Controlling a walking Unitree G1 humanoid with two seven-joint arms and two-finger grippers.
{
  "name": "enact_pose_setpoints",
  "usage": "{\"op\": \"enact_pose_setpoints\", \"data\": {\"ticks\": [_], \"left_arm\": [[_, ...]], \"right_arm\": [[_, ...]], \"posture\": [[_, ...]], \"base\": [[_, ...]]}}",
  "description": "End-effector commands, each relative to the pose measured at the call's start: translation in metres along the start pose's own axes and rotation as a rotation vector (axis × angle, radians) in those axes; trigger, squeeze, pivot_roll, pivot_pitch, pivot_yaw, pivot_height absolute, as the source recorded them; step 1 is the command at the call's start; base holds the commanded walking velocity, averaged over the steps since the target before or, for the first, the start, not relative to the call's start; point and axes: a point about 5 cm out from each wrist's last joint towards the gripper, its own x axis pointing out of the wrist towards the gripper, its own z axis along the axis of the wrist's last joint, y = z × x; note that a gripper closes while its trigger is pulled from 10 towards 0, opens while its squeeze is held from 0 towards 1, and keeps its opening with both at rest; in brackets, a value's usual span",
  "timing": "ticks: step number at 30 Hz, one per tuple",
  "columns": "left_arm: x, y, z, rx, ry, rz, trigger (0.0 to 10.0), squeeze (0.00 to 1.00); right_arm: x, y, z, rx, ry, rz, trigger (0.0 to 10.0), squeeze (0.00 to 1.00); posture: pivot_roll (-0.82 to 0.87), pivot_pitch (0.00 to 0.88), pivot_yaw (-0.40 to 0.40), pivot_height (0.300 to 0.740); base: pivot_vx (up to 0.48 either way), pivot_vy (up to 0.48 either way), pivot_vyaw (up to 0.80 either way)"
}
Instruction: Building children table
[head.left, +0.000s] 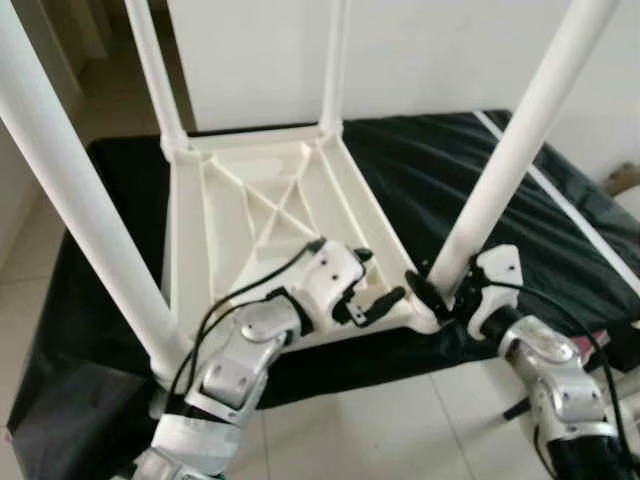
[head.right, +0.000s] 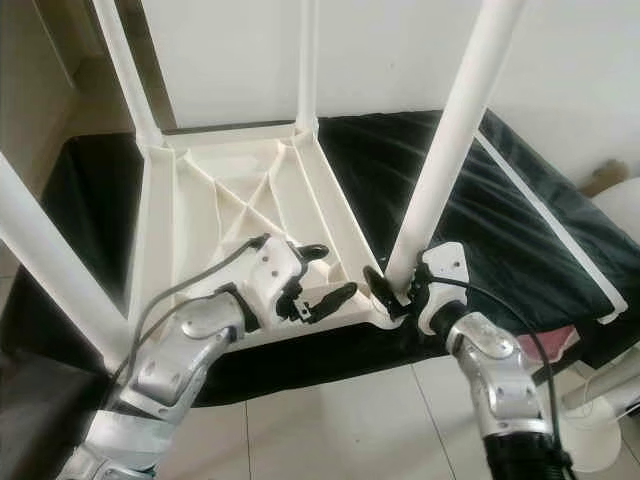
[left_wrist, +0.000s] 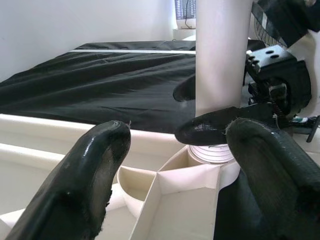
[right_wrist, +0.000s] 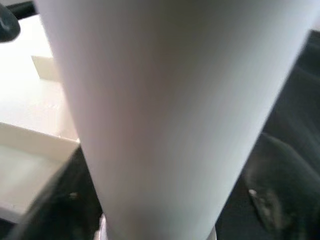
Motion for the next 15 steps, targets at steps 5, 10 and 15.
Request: {"op": "enact_pose_setpoints", "data": {"ticks": [5, 10, 15], "left_arm": [[-0.0012, 0.0004, -0.0005, 0.008, 0.013, -0.027, 10.0, 0.00], [-0.0004, -0.0006, -0.0005, 0.009, 0.014, -0.027, 10.0, 0.00], [-0.0004, -0.0047, -0.0016, 0.003, 0.016, -0.034, 10.0, 0.00]], "right_arm": [[0.0002, -0.0017, -0.0062, -0.035, 0.032, 0.054, 0.0, 0.00], [-0.0016, -0.0026, -0.0099, -0.054, 0.047, 0.056, 0.0, 0.00], [-0.0042, -0.0023, -0.0127, -0.026, 0.045, 0.023, 10.0, 0.00]], "posture": [[-0.03, 0.044, -0.024, 0.740], [-0.04, 0.047, -0.024, 0.740], [-0.05, 0.047, -0.023, 0.740]], "base": [[0.000, 0.000, 0.00], [0.000, 0.000, 0.00], [0.000, 0.000, 0.00]]}}
